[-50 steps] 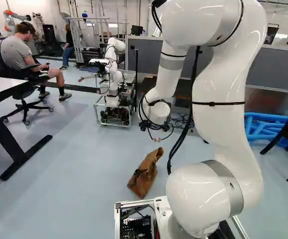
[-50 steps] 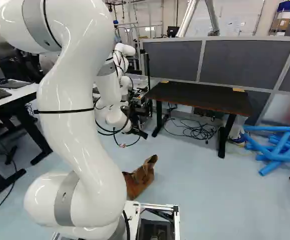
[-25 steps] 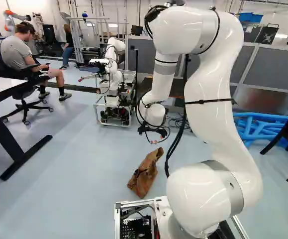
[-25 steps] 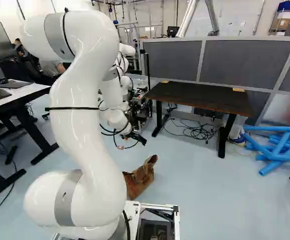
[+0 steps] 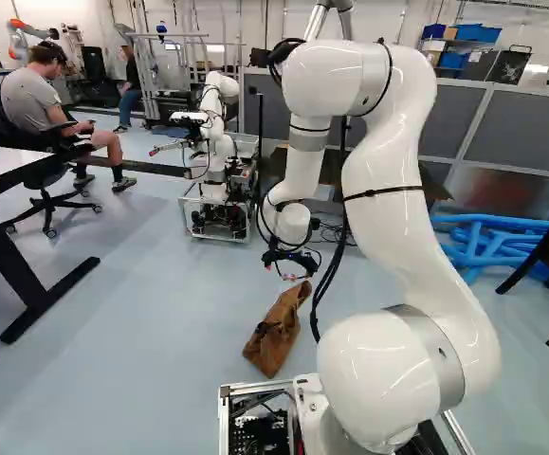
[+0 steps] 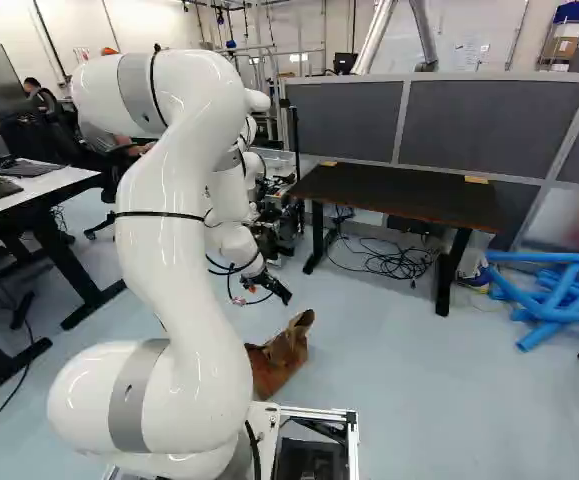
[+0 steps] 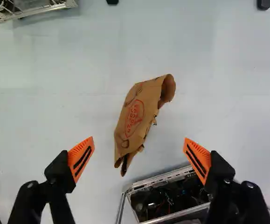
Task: Pick up the bag on the ground and place it on the table
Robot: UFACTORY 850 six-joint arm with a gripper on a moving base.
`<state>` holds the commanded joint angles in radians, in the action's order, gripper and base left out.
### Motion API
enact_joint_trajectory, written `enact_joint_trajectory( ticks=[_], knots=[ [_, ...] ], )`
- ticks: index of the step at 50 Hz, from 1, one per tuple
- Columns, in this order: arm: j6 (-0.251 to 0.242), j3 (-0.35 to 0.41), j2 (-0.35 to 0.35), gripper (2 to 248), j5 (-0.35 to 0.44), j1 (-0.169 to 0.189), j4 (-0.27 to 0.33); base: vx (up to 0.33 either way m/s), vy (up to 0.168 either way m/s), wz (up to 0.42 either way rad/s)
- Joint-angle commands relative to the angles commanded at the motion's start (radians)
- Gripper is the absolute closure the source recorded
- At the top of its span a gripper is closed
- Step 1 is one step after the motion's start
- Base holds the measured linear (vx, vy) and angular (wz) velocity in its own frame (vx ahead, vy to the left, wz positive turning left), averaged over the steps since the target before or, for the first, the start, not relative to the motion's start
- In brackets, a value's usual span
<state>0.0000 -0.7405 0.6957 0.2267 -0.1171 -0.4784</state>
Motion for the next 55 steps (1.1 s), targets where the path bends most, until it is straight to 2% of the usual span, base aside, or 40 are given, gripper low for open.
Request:
enact_joint_trajectory(
  ticks=[22,55],
  knots=[
    [0.000,-0.064,0.098,3,-0.026,0.005,-0.011,0.000,0.000,0.000],
    [0.000,-0.179,0.245,3,-0.026,0.049,-0.011,0.000,0.000,0.000]
  ],
)
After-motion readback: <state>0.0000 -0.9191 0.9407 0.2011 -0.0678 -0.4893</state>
